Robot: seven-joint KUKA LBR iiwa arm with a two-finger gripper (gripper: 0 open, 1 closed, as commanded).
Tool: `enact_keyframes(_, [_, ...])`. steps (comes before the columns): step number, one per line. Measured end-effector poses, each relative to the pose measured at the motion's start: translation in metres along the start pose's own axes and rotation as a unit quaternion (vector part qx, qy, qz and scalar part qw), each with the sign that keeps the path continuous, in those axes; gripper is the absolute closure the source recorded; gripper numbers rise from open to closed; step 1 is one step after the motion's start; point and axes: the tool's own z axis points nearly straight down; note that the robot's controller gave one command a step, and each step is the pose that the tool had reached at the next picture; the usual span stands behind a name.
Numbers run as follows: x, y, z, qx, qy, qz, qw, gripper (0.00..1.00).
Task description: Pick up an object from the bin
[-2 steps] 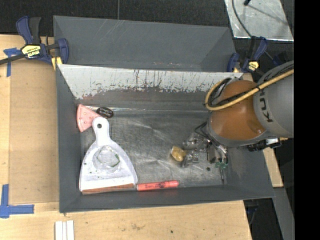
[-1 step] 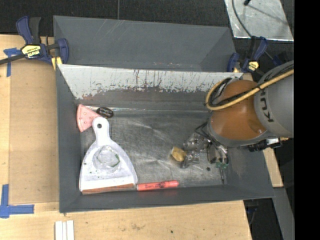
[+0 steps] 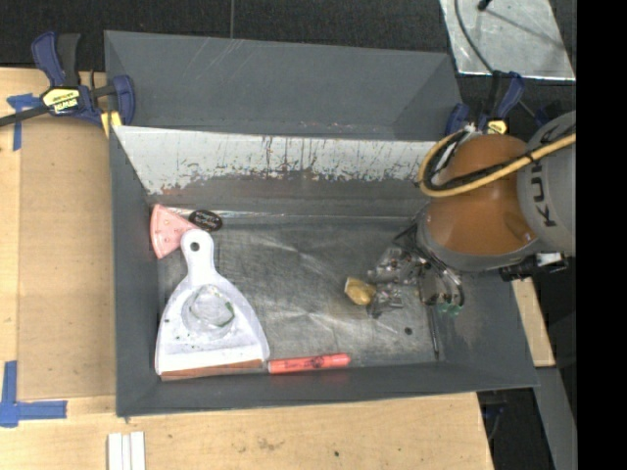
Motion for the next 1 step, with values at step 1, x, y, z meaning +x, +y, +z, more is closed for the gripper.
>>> enact_keyframes(1, [0.0169, 0.0035, -0.0315, 0.000, 0.0071, 0.000, 1.0000, 1.00])
